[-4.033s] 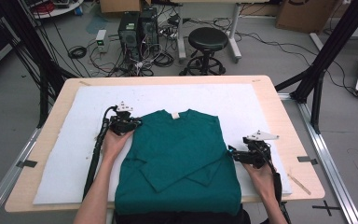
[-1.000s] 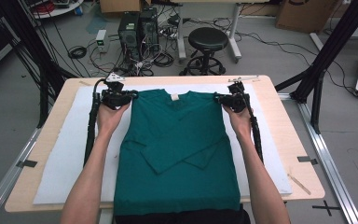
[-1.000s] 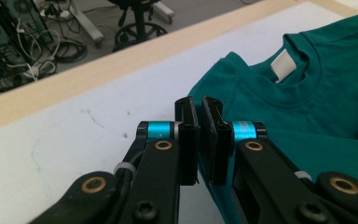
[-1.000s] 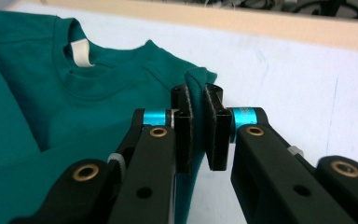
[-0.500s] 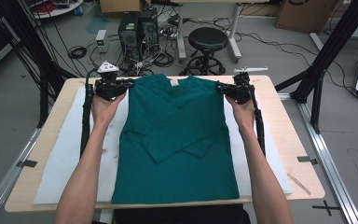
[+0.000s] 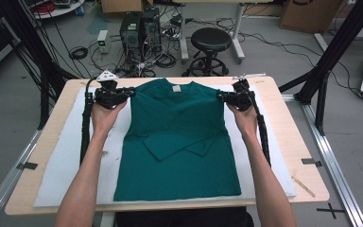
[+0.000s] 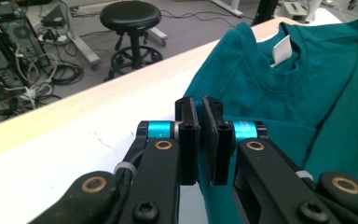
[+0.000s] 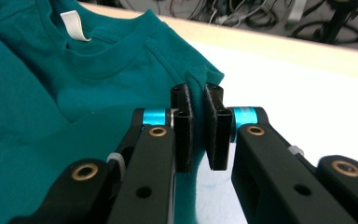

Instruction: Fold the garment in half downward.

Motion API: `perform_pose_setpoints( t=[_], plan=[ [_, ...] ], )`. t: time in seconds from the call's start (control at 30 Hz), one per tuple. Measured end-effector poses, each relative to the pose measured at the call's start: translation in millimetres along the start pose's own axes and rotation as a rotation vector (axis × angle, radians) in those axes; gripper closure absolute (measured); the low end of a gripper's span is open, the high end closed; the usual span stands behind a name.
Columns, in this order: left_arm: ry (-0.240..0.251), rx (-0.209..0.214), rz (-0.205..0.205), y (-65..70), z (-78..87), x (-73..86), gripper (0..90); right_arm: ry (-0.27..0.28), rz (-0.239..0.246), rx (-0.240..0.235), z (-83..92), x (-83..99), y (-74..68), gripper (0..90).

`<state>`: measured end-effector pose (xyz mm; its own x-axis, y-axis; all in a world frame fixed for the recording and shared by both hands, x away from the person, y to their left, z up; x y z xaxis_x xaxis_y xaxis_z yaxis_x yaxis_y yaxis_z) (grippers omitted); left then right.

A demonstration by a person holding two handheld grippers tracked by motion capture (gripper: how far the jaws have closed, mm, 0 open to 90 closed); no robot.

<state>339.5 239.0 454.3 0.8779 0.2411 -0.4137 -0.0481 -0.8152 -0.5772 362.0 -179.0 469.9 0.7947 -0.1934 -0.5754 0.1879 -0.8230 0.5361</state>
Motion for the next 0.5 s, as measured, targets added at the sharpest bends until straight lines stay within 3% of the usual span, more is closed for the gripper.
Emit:
perform_pose_setpoints(
  t=[0.17,0.5],
  plan=[
    [-0.016,0.02,-0.01,5.3,1.7,12.2,85.0,-0.005,0.054,0.009,0.4,3.6,-9.3,84.4],
    [-0.014,0.07,0.009,18.4,13.2,46.9,84.9,-0.033,0.062,-0.03,5.1,37.2,-10.3,84.4]
  ],
)
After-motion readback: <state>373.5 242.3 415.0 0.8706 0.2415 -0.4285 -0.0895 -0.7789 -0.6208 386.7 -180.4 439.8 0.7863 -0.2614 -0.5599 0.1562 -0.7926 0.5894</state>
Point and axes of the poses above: each handheld gripper's, and its own axes: z roughly backward along the jaws, x roughly out of its underside, y roughly to its right, the point moved 2 cm from there along -z, roughly forward along the jaws, and after that the axes turned 1 degree about z, right-handed, at the moved point
